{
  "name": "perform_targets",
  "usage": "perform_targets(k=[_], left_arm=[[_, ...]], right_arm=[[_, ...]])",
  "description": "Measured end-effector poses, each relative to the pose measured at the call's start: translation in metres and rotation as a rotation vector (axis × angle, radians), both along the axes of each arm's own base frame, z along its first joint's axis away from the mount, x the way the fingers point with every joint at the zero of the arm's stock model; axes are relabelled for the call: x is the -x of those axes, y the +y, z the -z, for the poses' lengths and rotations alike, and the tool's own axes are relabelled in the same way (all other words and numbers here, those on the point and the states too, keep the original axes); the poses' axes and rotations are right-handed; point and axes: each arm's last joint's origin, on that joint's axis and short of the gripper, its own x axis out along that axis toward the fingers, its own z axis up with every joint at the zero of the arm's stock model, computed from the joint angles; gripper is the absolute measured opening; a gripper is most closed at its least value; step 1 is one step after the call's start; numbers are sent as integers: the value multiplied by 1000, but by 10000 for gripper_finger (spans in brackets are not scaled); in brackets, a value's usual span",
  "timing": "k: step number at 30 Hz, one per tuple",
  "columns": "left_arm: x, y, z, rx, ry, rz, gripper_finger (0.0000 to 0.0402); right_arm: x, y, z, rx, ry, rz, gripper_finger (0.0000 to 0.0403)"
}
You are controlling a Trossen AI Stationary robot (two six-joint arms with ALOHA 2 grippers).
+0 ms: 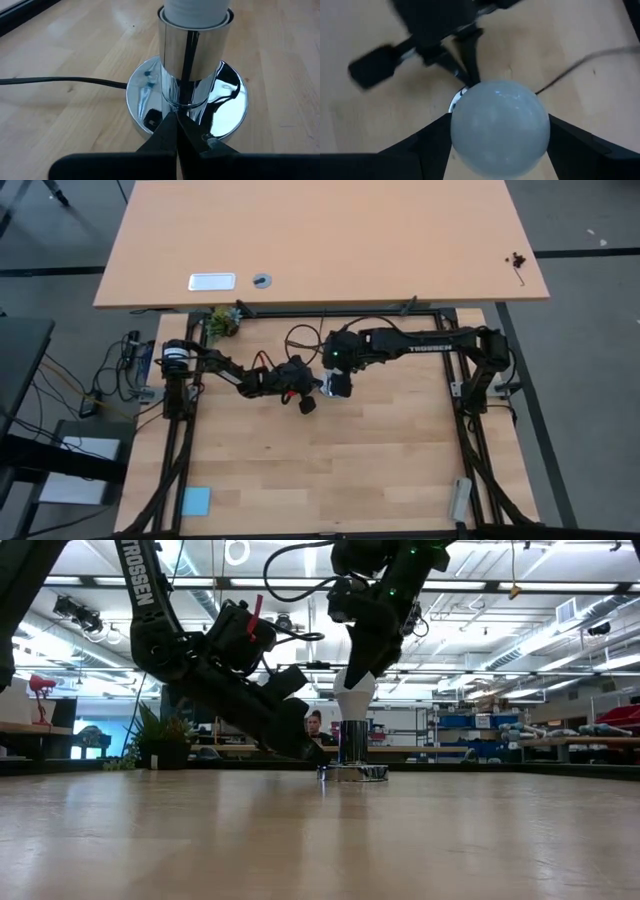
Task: Screw lightbulb
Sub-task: Remove the white lightbulb from the silver lamp
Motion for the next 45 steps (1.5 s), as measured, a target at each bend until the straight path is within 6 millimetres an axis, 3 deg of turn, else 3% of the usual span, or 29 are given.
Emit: perform_targets(k=[6, 9, 14, 20, 26, 32, 40, 45], left_arm=[[0, -1, 0, -1, 1, 2, 3], [0, 0, 0, -2, 2, 1, 3], [0, 0, 0, -4, 4, -2, 3], [0, -1, 1, -2, 4, 1, 3], [0, -1, 1, 0, 4, 4, 3], [0, -1, 1, 1, 4, 4, 3], [0, -1, 1, 1, 4, 3, 3], [0, -1, 1, 1, 5, 4, 3]], right_arm=[[2, -5, 0, 72, 37, -323, 278], [2, -7, 0, 103, 44, -383, 285], [3, -7, -4, 105, 39, -283, 313], [0, -3, -24, 126, -5, -78, 350], [-1, -3, -38, -46, -85, 214, 356], [-2, -2, -27, -113, -42, 321, 356], [-13, -6, 1, -137, 43, 326, 356], [-12, -9, 3, -131, 76, 281, 330]])
